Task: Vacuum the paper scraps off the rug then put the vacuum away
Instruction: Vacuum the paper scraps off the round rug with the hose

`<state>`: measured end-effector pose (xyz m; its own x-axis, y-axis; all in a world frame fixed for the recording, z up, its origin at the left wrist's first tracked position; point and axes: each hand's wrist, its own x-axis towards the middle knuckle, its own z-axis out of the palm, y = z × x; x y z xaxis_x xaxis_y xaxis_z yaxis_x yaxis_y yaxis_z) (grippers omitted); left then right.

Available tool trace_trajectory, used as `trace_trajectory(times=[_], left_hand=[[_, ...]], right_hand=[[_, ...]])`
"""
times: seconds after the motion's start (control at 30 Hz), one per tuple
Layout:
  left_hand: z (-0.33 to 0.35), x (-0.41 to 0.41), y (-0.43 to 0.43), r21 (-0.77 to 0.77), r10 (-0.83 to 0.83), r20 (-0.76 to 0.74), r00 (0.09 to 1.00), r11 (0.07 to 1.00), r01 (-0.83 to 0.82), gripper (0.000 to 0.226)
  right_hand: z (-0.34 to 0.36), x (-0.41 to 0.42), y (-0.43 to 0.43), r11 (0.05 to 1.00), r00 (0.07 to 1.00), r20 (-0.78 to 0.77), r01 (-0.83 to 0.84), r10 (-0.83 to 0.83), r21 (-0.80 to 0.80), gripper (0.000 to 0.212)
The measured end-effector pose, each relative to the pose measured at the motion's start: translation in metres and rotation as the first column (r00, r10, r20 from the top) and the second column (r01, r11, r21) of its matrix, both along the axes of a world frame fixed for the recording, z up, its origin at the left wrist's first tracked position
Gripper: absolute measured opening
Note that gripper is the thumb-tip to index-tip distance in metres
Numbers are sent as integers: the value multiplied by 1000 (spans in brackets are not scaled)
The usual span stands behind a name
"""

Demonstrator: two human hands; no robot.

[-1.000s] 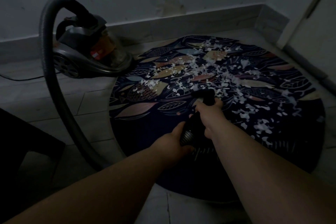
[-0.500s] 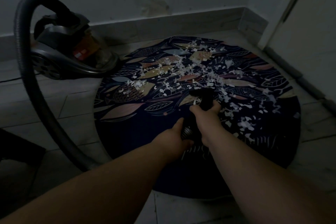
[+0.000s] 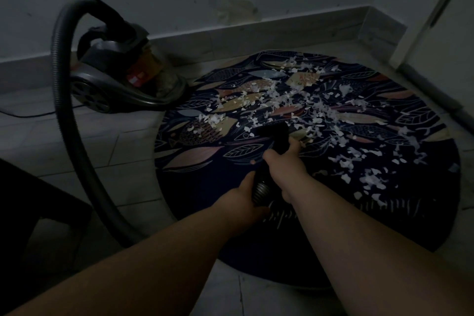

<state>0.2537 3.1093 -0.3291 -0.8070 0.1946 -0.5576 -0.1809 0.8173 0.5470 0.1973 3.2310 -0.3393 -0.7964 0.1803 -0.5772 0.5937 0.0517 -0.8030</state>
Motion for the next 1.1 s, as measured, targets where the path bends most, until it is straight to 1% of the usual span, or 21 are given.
trace_trajectory(times=[0.23,0.33,0.43,0.5,0.67,0.77,0.87,0.97,1.1], left_hand=[[4,9,-17,31,50,-4,999,998,-50,89],[4,8,-13,41,34,-10,999,999,-33,87],[4,7,-3,47,16,-28,999,999,-15,86],[4,9,2,55,10,-18,1000,998,-9,86],[10,10,-4,37,13,-25,1000,999,-12,86],[13,8,-15,14,19,-27,999,1000,-19,86],[13,9,-23,8,38,-25,999,999,-38,86],[13,11,-24,13,40,-15,999,999,-40,86],[11,7,-16,28,28,-17,999,999,-28,86]], right_hand=[[2,1,-23,999,999,-9,-42,42,5,70],[1,4,-19,1000,999,-37,10,-10,-4,72],[2,7,-7,997,997,-43,70,-68,41,72],[2,8,-2,995,997,-42,75,-72,59,70],[6,4,-7,1000,1000,-23,-12,12,5,69],[6,0,-19,998,1000,9,-24,25,-63,69],[7,0,-27,995,998,29,-47,49,-84,69],[6,1,-29,997,999,23,-40,42,-69,68],[6,0,-22,999,1000,8,26,-25,-36,70]])
